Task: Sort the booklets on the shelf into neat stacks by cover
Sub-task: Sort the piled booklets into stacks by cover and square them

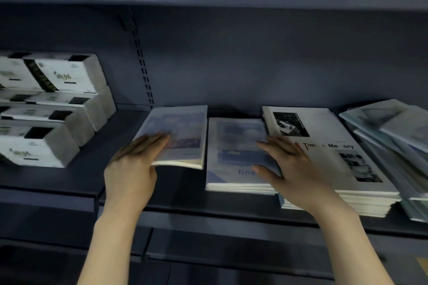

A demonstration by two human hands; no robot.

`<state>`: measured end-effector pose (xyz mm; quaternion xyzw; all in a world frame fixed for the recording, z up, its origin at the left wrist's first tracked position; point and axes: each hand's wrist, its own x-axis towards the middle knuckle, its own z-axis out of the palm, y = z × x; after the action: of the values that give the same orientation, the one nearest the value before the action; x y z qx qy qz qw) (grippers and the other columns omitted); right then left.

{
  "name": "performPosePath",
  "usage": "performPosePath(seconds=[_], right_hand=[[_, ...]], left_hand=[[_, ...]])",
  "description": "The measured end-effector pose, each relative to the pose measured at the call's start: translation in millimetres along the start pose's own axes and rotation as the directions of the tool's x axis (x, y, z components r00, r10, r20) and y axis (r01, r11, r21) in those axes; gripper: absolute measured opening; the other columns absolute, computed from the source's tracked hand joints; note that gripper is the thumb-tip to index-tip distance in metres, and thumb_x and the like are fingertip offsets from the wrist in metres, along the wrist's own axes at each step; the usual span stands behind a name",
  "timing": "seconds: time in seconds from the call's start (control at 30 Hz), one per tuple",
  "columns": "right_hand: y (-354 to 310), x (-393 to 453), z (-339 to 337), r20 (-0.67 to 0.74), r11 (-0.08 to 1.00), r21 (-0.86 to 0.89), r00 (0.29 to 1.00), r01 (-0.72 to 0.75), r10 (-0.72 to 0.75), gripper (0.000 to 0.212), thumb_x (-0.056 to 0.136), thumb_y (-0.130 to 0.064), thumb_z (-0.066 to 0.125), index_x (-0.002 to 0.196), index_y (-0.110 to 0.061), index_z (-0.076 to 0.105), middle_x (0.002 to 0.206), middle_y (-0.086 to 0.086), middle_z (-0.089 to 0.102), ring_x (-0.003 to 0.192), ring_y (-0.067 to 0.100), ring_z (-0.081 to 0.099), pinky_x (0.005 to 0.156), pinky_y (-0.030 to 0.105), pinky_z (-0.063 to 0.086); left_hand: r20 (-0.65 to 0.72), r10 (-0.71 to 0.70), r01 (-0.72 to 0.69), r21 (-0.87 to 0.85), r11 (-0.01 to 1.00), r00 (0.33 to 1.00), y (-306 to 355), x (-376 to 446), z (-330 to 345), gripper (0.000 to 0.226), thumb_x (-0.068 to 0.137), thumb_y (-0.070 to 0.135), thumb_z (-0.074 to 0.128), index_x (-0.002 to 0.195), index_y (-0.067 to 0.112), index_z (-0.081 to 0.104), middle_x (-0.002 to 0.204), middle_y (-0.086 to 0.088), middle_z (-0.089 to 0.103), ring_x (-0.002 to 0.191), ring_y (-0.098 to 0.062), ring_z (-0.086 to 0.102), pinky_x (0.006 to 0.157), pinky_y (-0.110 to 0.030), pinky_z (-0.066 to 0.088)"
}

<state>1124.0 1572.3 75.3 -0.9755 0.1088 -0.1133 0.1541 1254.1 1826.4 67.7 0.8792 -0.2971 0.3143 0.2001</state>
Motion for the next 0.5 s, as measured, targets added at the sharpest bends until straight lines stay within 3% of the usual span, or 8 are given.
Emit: performPosePath(seconds=[0.17, 0.27, 0.37, 0.5], right_hand=[[-7.4, 1.9, 7.6, 0.063, 1.0, 0.008, 0.998, 0.015, -0.015, 0.086, 0.066, -0.081, 0.025, 0.141, -0.04, 0.028, 0.153, -0.014, 0.019, 0.142, 0.004, 0.002, 0.114, 0.028, -0.003], [-7.4, 3.1, 15.3, 0.072, 1.0, 0.0, 0.997, 0.014, -0.014, 0.084, 0.069, -0.08, 0.036, 0.141, -0.036, 0.033, 0.152, -0.011, 0.023, 0.142, 0.006, 0.007, 0.117, 0.031, 0.007], [-6.5, 3.3, 19.9, 0.054, 0.997, -0.063, 0.998, 0.033, -0.03, 0.091, 0.062, -0.081, 0.023, 0.138, -0.034, 0.039, 0.148, -0.013, 0.031, 0.14, 0.006, 0.016, 0.116, 0.033, 0.012], [-11.2, 2.7, 20.5, 0.096, 0.989, -0.144, 0.995, 0.037, -0.023, 0.093, 0.056, -0.084, 0.018, 0.136, -0.041, 0.039, 0.147, -0.019, 0.031, 0.136, 0.001, 0.024, 0.114, 0.031, 0.009]], left_hand=[[0.02, -0.007, 0.006, 0.015, 1.0, 1.0, -13.4, -7.3, 2.5, 0.076, 0.04, -0.028, 0.065, 0.105, 0.011, 0.071, 0.102, -0.009, 0.071, 0.087, -0.032, 0.069, 0.062, -0.041, 0.055], [0.026, 0.0, 0.001, -0.011, 1.0, 1.0, -11.2, -8.7, 3.5, 0.076, 0.04, -0.029, 0.064, 0.105, 0.009, 0.071, 0.103, -0.009, 0.071, 0.089, -0.033, 0.069, 0.065, -0.043, 0.055], [0.019, 0.008, -0.007, -0.048, 0.999, 1.0, -0.6, -5.4, 5.6, 0.076, 0.042, -0.028, 0.062, 0.107, 0.01, 0.07, 0.107, -0.008, 0.07, 0.095, -0.031, 0.067, 0.071, -0.043, 0.054], [-0.011, 0.034, -0.035, -0.07, 0.997, 0.999, 11.3, 2.6, 7.6, 0.075, 0.046, -0.026, 0.058, 0.11, 0.01, 0.069, 0.11, -0.006, 0.069, 0.101, -0.03, 0.066, 0.08, -0.043, 0.052]])
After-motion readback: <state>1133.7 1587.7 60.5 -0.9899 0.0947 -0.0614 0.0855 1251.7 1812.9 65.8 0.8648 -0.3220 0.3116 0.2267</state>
